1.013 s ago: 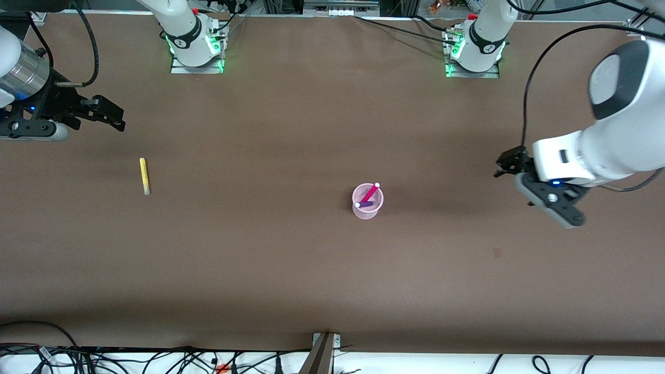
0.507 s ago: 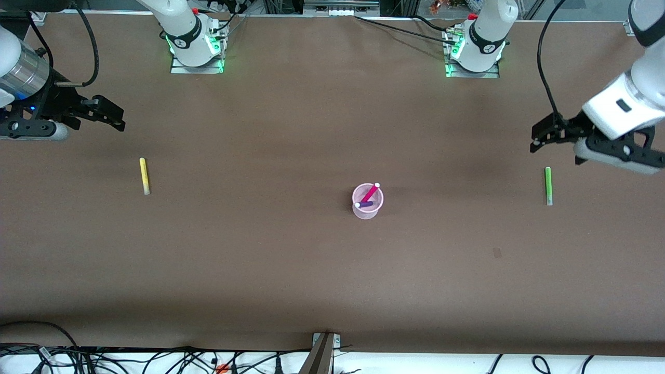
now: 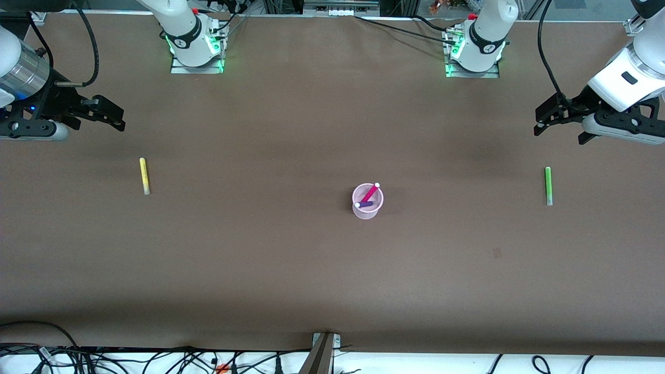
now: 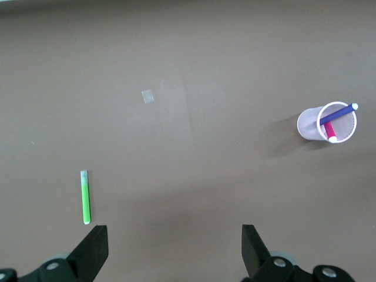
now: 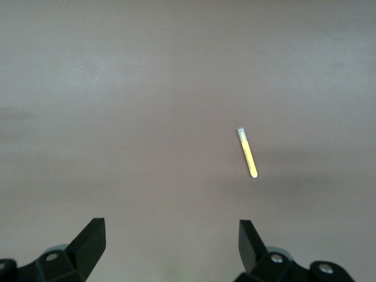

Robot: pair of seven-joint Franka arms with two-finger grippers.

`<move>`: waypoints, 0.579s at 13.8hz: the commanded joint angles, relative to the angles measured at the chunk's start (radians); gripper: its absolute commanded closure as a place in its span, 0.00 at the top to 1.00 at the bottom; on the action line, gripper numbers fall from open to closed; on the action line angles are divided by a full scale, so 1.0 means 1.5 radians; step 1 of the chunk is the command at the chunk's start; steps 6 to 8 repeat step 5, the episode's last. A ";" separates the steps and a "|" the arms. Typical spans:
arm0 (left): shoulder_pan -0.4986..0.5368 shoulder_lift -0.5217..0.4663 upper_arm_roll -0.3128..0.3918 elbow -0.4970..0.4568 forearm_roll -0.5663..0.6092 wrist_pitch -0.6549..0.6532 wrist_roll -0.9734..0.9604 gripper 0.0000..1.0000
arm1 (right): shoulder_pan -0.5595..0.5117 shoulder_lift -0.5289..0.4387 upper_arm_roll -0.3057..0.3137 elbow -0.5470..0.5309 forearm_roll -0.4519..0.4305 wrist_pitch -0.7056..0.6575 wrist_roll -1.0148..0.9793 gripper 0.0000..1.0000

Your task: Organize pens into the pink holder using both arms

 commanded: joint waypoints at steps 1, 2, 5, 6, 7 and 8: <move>-0.003 0.007 0.002 0.033 0.020 -0.068 -0.013 1.00 | -0.007 0.004 0.008 0.013 -0.003 -0.009 0.001 1.00; -0.004 0.011 0.002 0.038 0.020 -0.076 -0.014 1.00 | -0.007 0.004 0.008 0.013 -0.003 -0.009 0.001 1.00; -0.002 0.015 0.002 0.049 0.020 -0.077 -0.014 1.00 | -0.007 0.004 0.008 0.013 -0.003 -0.009 0.001 1.00; -0.002 0.015 0.002 0.049 0.020 -0.077 -0.014 1.00 | -0.007 0.004 0.008 0.013 -0.003 -0.009 0.001 1.00; -0.002 0.015 0.002 0.049 0.020 -0.077 -0.014 1.00 | -0.007 0.004 0.008 0.013 -0.003 -0.009 0.001 1.00; -0.002 0.015 0.002 0.049 0.020 -0.077 -0.014 1.00 | -0.007 0.004 0.008 0.013 -0.003 -0.009 0.001 1.00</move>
